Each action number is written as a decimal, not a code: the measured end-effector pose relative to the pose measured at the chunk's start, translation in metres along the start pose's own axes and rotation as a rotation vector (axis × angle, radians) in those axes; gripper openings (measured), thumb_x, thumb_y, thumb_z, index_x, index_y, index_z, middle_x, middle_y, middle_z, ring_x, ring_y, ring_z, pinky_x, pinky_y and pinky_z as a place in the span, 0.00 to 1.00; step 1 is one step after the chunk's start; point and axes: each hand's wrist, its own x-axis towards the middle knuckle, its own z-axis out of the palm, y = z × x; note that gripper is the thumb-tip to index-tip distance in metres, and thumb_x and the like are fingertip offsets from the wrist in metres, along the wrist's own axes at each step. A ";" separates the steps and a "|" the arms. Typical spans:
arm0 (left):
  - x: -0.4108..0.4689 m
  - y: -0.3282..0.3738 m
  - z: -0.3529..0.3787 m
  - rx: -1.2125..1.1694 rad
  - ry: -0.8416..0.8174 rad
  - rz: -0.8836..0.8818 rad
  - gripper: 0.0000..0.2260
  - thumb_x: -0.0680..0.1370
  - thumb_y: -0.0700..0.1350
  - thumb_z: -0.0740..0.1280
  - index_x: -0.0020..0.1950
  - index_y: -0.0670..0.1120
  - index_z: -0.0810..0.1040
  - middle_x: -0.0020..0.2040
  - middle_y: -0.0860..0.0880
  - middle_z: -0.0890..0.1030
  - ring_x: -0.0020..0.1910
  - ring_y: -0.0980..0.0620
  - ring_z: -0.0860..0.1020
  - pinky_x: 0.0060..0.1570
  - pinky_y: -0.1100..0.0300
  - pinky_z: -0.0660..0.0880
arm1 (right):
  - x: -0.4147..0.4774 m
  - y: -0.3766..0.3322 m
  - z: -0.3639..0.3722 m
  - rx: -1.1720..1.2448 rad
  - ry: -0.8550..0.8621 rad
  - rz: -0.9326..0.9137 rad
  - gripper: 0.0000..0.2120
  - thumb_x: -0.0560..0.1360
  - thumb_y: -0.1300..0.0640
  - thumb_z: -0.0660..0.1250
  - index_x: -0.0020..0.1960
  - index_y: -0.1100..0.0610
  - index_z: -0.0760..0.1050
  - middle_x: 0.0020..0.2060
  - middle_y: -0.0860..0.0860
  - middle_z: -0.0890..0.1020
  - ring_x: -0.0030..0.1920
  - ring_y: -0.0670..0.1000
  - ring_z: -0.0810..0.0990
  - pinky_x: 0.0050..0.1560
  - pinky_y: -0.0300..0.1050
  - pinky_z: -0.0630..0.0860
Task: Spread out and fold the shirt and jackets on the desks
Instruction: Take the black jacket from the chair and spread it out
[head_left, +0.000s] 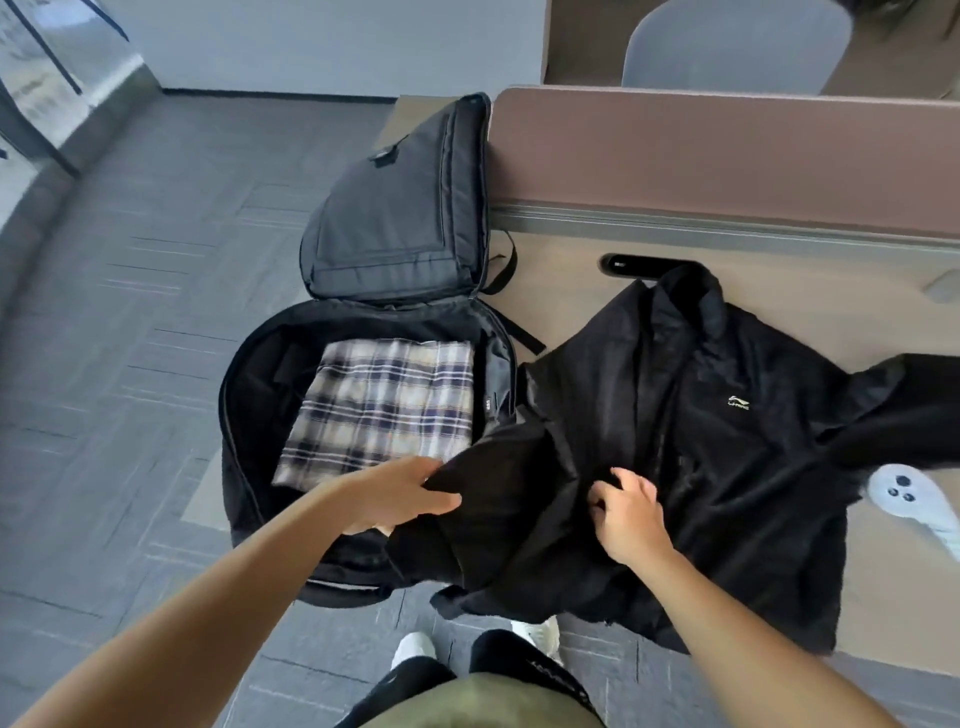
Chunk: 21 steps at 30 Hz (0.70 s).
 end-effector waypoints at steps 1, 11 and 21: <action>0.002 -0.010 -0.001 0.058 -0.016 0.017 0.11 0.79 0.56 0.68 0.55 0.51 0.76 0.54 0.42 0.82 0.48 0.47 0.82 0.48 0.54 0.80 | -0.004 -0.005 0.000 0.026 0.044 0.045 0.10 0.80 0.53 0.63 0.60 0.47 0.77 0.74 0.50 0.64 0.73 0.60 0.60 0.69 0.55 0.65; 0.000 -0.055 0.024 0.346 -0.025 0.190 0.24 0.80 0.55 0.66 0.69 0.46 0.62 0.51 0.49 0.77 0.42 0.52 0.77 0.39 0.59 0.71 | -0.056 -0.048 -0.013 1.216 -0.015 0.716 0.06 0.78 0.60 0.70 0.50 0.59 0.73 0.36 0.55 0.75 0.28 0.50 0.72 0.26 0.39 0.65; 0.007 -0.009 0.065 0.345 0.165 0.381 0.32 0.75 0.65 0.68 0.71 0.48 0.65 0.63 0.50 0.74 0.61 0.49 0.75 0.58 0.57 0.72 | -0.066 -0.081 -0.080 1.286 -0.212 0.245 0.14 0.77 0.51 0.71 0.58 0.57 0.80 0.56 0.52 0.83 0.56 0.56 0.78 0.61 0.50 0.70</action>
